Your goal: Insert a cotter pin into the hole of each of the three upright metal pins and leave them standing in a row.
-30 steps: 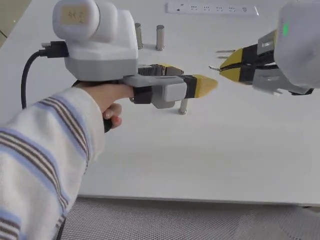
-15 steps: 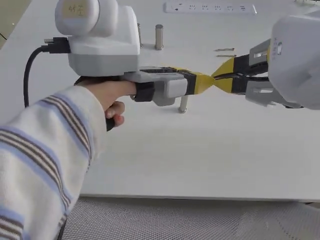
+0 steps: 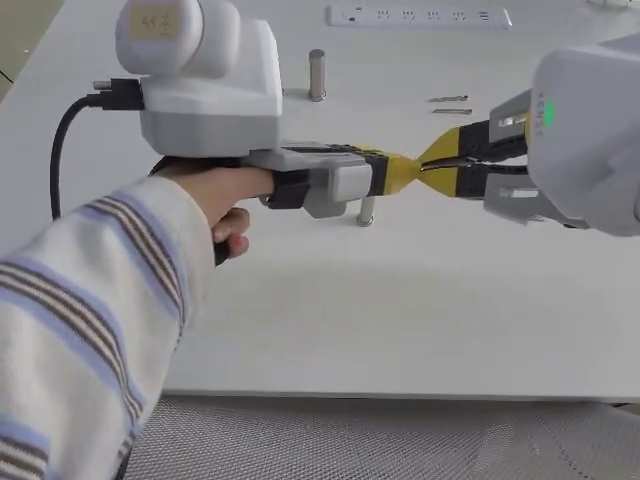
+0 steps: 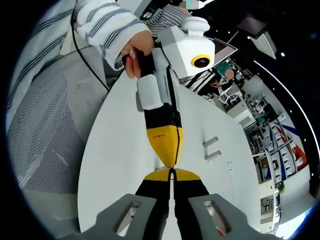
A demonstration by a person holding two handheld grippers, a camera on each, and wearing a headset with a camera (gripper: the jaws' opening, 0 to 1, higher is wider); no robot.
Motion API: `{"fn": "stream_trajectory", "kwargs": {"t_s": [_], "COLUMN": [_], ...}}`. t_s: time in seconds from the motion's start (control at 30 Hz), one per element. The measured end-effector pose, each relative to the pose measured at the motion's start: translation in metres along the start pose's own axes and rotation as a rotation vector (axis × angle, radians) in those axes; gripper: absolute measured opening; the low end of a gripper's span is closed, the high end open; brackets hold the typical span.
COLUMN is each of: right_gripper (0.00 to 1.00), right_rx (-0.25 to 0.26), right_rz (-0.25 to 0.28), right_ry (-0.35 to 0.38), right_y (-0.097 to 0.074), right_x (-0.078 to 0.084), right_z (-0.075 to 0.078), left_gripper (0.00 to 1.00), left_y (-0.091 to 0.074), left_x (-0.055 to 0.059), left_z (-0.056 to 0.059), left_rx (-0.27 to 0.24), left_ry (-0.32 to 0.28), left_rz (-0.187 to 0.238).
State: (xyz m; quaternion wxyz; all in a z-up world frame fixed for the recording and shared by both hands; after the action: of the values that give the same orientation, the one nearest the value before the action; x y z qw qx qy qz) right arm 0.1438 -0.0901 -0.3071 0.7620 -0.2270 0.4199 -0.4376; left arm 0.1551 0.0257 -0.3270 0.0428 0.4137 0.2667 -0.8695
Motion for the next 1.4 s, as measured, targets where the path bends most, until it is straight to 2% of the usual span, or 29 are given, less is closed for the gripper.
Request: {"fn": "stream_trajectory", "kwargs": {"t_s": [0.2,0.4,0.7,0.8,0.9,1.2,1.3,1.4], "right_gripper": [0.00,0.00,0.00,0.00,0.00,0.00,0.00,0.03], "right_rx": [-0.004,-0.008,-0.007,-0.030,-0.026,-0.026,-0.040,-0.042], "right_rz": [-0.001,-0.004,0.004,0.002,0.009,0.026,0.036,0.040], "right_ry": [-0.006,-0.009,0.008,0.042,0.029,0.028,0.078,0.089], "right_y": [0.000,0.001,0.001,0.002,0.003,0.005,0.005,0.005], "right_x": [-0.003,-0.006,-0.005,-0.004,-0.002,0.000,0.001,0.003], "right_z": [-0.003,-0.005,-0.005,-0.008,-0.010,-0.013,-0.015,-0.015], "left_gripper": [0.00,0.00,0.00,0.00,0.00,0.00,0.00,0.00], "left_y": [0.000,-0.001,-0.003,-0.001,0.001,0.001,-0.001,-0.004], "left_x": [0.002,0.004,0.003,0.003,0.005,0.009,0.008,0.006], "left_z": [0.000,0.003,-0.001,-0.001,0.000,0.002,0.000,0.000], "left_rx": [-0.008,-0.018,-0.028,-0.041,-0.047,-0.047,-0.041,-0.042], "left_ry": [0.006,0.046,0.041,0.062,0.036,0.057,0.055,0.067], "left_rz": [-0.012,-0.033,-0.035,-0.056,-0.078,-0.081,-0.078,-0.072]}}
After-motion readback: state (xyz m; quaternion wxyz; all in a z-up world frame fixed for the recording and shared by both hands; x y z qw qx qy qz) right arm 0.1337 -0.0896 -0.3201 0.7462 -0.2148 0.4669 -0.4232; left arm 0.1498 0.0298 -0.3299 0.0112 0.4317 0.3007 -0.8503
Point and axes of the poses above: the centre of the closed fingertips' face, and the gripper's own axes: y roughly forward along the fingers, z roughly to its right, x roughly out of its underside, the point moved 8 cm from there along -y, roughly backward along the fingers, and after that the axes turned 7 degrees about -z, right-handed, at the moved point
